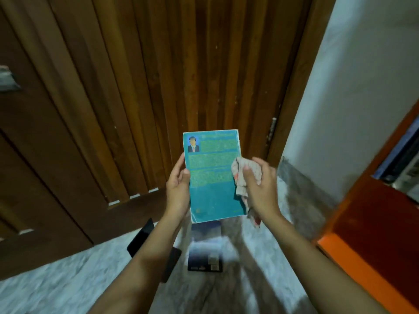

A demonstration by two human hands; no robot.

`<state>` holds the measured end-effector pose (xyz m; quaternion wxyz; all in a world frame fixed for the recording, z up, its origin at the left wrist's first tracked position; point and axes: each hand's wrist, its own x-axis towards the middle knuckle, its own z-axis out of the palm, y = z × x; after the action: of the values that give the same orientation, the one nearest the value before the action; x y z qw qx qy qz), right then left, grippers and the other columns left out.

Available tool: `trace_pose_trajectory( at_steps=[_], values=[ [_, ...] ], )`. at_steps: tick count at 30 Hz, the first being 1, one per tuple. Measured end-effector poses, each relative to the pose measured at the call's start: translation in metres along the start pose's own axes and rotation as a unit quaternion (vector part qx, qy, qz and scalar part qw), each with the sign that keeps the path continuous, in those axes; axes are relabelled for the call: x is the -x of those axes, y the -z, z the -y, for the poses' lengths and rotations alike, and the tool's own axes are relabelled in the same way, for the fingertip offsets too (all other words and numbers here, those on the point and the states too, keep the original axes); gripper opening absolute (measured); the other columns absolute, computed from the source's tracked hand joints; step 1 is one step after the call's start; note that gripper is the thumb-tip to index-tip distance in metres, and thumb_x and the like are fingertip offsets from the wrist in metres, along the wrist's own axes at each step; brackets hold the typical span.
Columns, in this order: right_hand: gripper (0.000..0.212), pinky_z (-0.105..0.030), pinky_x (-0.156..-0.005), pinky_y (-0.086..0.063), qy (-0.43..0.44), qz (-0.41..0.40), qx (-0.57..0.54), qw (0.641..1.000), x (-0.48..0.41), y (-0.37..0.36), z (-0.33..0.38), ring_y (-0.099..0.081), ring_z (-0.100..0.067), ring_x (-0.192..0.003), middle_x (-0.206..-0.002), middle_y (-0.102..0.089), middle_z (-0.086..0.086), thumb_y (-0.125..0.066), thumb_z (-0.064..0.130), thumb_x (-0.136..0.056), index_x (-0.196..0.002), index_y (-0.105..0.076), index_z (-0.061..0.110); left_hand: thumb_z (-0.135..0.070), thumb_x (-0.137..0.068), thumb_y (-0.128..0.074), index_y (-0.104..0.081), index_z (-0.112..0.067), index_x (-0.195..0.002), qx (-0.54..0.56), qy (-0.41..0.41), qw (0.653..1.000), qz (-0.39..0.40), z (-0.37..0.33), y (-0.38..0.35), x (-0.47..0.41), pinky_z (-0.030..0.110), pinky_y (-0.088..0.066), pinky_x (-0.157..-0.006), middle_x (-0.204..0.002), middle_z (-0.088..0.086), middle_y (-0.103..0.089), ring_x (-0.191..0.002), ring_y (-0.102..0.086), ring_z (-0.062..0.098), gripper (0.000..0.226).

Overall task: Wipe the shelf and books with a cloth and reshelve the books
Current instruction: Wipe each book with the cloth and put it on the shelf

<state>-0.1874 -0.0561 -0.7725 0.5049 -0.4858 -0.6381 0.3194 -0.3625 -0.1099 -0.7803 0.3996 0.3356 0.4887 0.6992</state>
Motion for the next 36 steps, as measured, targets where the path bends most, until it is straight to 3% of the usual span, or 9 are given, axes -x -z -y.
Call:
trace_pose_trajectory(
  at_steps=[2, 7, 10, 14, 21, 25, 27, 32, 36],
  values=[
    [0.034, -0.003, -0.077, -0.032, 0.006, -0.035, -0.004, 0.999, -0.013, 0.013, 0.026, -0.044, -0.010, -0.104, -0.127, -0.038, -0.006, -0.041, 0.027, -0.099, -0.132, -0.045, 0.018, -0.018, -0.098, -0.047, -0.051, -0.043, -0.123, 0.012, -0.025, 1.000, 0.013, -0.022, -0.011, 0.009, 0.051, -0.050, -0.092, -0.131, 0.010, -0.058, -0.113, -0.060, 0.030, 0.036],
    [0.038, 0.001, -0.074, -0.037, 0.117, -0.048, -0.005, 0.992, -0.026, 0.019, 0.083, -0.045, -0.003, -0.097, -0.123, -0.035, -0.006, -0.041, 0.021, -0.099, -0.137, -0.043, 0.016, -0.013, -0.099, -0.043, -0.043, -0.029, -0.135, -0.003, -0.097, 0.995, 0.037, -0.055, -0.040, 0.032, 0.022, -0.056, -0.066, -0.130, 0.003, -0.058, -0.090, -0.067, 0.005, 0.039],
    [0.039, -0.012, -0.072, -0.049, 0.214, -0.010, 0.014, 0.977, -0.016, 0.007, 0.113, -0.049, -0.002, -0.097, -0.118, -0.035, 0.001, -0.044, 0.026, -0.099, -0.137, -0.044, 0.021, -0.012, -0.099, -0.042, -0.045, -0.033, -0.130, -0.010, -0.106, 0.992, 0.065, -0.067, -0.057, 0.042, 0.019, -0.055, -0.063, -0.121, -0.010, -0.059, -0.085, -0.067, 0.001, 0.038],
    [0.038, -0.025, -0.083, -0.047, 0.348, -0.003, 0.125, 0.929, -0.021, 0.008, 0.122, -0.045, -0.016, -0.108, -0.122, -0.043, -0.010, -0.048, 0.023, -0.096, -0.134, -0.050, 0.021, -0.011, -0.099, -0.042, -0.049, -0.035, -0.125, 0.018, -0.097, 0.992, 0.080, -0.080, -0.065, 0.048, 0.020, -0.055, -0.063, -0.116, -0.009, -0.062, -0.082, -0.068, 0.003, 0.036],
    [0.033, -0.001, -0.076, -0.039, 0.098, -0.163, 0.023, 0.981, -0.041, 0.049, 0.089, -0.050, -0.014, -0.100, -0.114, -0.041, -0.006, -0.046, 0.019, -0.098, -0.129, -0.055, 0.012, -0.014, -0.096, -0.049, -0.053, -0.036, -0.123, 0.052, -0.085, 0.992, 0.077, -0.082, -0.061, 0.053, 0.040, -0.053, -0.077, -0.122, 0.004, -0.064, -0.091, -0.066, 0.015, 0.035],
    [0.033, -0.013, -0.077, -0.049, 0.223, -0.081, 0.028, 0.971, -0.001, 0.024, 0.097, -0.052, -0.007, -0.097, -0.111, -0.040, 0.002, -0.049, 0.021, -0.097, -0.129, -0.054, 0.015, -0.011, -0.097, -0.047, -0.054, -0.037, -0.121, 0.075, -0.068, 0.991, 0.093, -0.082, -0.075, 0.056, 0.040, -0.054, -0.081, -0.120, 0.005, -0.065, -0.097, -0.066, 0.022, 0.036],
    [0.033, -0.007, -0.078, -0.045, 0.268, -0.067, 0.052, 0.960, 0.006, 0.027, 0.089, -0.050, -0.001, -0.095, -0.110, -0.040, 0.003, -0.050, 0.019, -0.096, -0.129, -0.055, 0.015, -0.009, -0.097, -0.046, -0.054, -0.034, -0.122, 0.104, -0.057, 0.990, 0.082, -0.083, -0.075, 0.056, 0.036, -0.056, -0.078, -0.115, 0.004, -0.068, -0.094, -0.067, 0.020, 0.036],
    [0.032, -0.016, -0.080, -0.040, 0.059, -0.143, 0.065, 0.986, -0.010, 0.061, 0.056, -0.052, -0.017, -0.103, -0.116, -0.044, -0.008, -0.046, 0.021, -0.098, -0.128, -0.056, 0.014, -0.007, -0.097, -0.046, -0.053, -0.030, -0.126, 0.135, -0.047, 0.989, 0.049, -0.088, -0.073, 0.052, 0.032, -0.056, -0.070, -0.105, 0.008, -0.067, -0.084, -0.064, 0.015, 0.037],
    [0.031, -0.002, -0.079, -0.035, 0.114, -0.148, 0.029, 0.982, 0.010, 0.047, 0.062, -0.049, -0.013, -0.099, -0.111, -0.045, -0.007, -0.049, 0.013, -0.096, -0.125, -0.058, 0.009, -0.008, -0.098, -0.044, -0.054, -0.032, -0.122, 0.141, -0.039, 0.989, 0.033, -0.085, -0.084, 0.047, 0.037, -0.055, -0.078, -0.119, 0.010, -0.065, -0.091, -0.066, 0.017, 0.036]
  ],
)
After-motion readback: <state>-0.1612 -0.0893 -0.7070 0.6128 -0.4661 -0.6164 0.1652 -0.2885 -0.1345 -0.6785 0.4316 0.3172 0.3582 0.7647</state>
